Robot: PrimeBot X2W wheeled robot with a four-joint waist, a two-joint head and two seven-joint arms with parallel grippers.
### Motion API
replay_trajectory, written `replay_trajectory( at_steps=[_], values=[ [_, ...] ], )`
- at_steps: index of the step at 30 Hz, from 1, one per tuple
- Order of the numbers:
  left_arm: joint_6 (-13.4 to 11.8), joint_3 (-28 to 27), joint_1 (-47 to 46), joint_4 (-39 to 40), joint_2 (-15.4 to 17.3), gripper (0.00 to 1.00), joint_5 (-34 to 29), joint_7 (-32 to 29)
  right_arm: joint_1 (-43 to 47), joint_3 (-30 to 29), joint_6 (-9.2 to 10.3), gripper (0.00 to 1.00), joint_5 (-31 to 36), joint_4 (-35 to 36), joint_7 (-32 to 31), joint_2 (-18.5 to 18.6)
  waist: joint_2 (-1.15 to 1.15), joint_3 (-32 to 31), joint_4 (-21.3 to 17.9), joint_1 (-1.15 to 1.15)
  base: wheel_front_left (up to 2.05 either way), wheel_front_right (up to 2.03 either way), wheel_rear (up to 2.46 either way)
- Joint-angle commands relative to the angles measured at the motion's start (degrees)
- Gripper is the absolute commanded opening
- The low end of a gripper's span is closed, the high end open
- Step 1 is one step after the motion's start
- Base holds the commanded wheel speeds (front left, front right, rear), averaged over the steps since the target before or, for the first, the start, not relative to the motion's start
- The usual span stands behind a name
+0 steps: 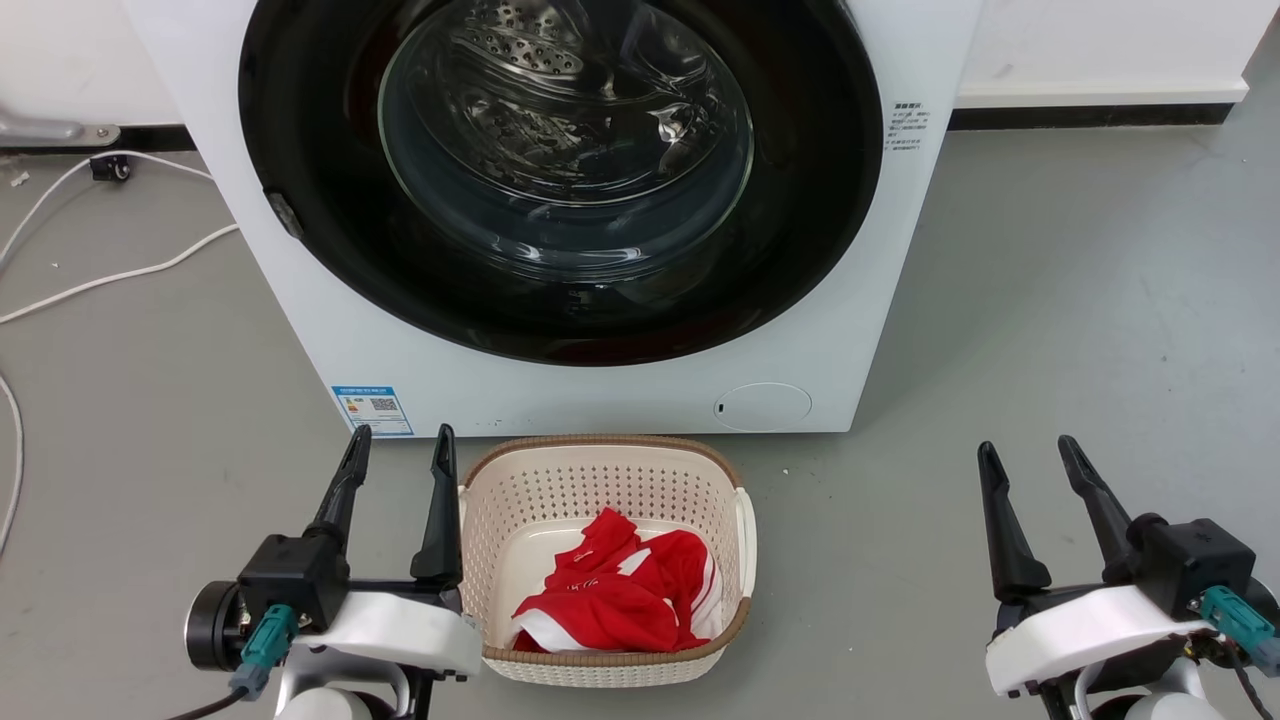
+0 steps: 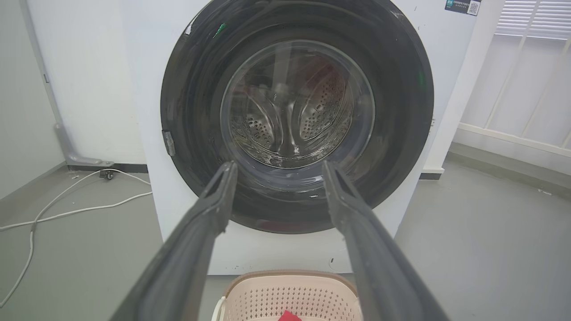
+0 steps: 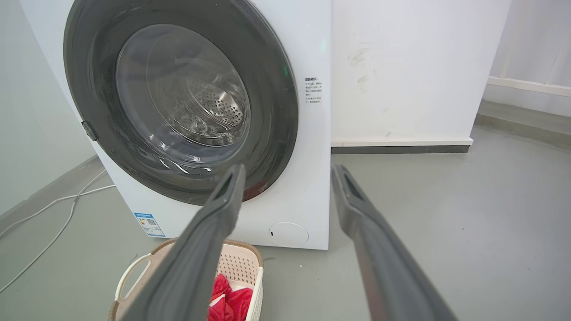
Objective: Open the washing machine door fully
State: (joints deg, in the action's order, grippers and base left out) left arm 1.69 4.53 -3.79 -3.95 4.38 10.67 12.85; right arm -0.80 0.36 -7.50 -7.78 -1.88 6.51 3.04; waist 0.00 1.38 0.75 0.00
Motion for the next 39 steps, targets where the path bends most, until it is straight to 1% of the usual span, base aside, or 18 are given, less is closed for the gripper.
replay_trajectory(
  at_steps=[1,11,17,21,26,39],
  values=[
    [-0.19,0.10,-0.64,0.07,-0.06,1.00,-1.07,0.36,0.29,-0.01,0.02,1.00,1.05,0.54,0.25,-0.19,0.00,-0.01,-0.03,0.00,0.00,0.00,0.00],
    [-0.82,0.37,-0.73,-0.15,-0.16,1.00,-5.19,1.46,0.72,-0.18,0.02,1.00,3.55,0.15,0.46,-0.23,0.00,0.05,-0.16,0.00,0.00,0.00,0.00],
    [-0.82,0.24,-0.70,-0.24,-0.19,1.00,-7.22,2.11,0.79,-0.17,0.02,1.00,4.99,-0.29,0.87,-0.26,0.00,0.19,-0.13,0.00,0.00,0.00,0.00],
    [-0.37,0.15,-0.64,-0.30,-0.31,1.00,-8.12,2.45,0.93,-0.36,0.03,1.00,5.49,-0.51,1.33,-0.27,0.00,0.27,-0.05,0.00,0.00,0.00,0.00],
    [0.19,-0.17,-0.67,-0.76,-0.48,1.00,-7.05,2.39,0.69,-0.43,0.02,1.00,4.60,-1.01,1.63,-0.27,0.00,0.30,0.00,0.00,0.00,0.00,0.00],
    [0.34,-0.71,-0.72,-1.66,-0.89,1.00,-6.48,2.36,0.20,-0.55,0.03,1.00,3.46,-1.82,1.74,-0.27,0.00,0.28,-0.03,0.00,0.00,0.00,0.00]
  ],
)
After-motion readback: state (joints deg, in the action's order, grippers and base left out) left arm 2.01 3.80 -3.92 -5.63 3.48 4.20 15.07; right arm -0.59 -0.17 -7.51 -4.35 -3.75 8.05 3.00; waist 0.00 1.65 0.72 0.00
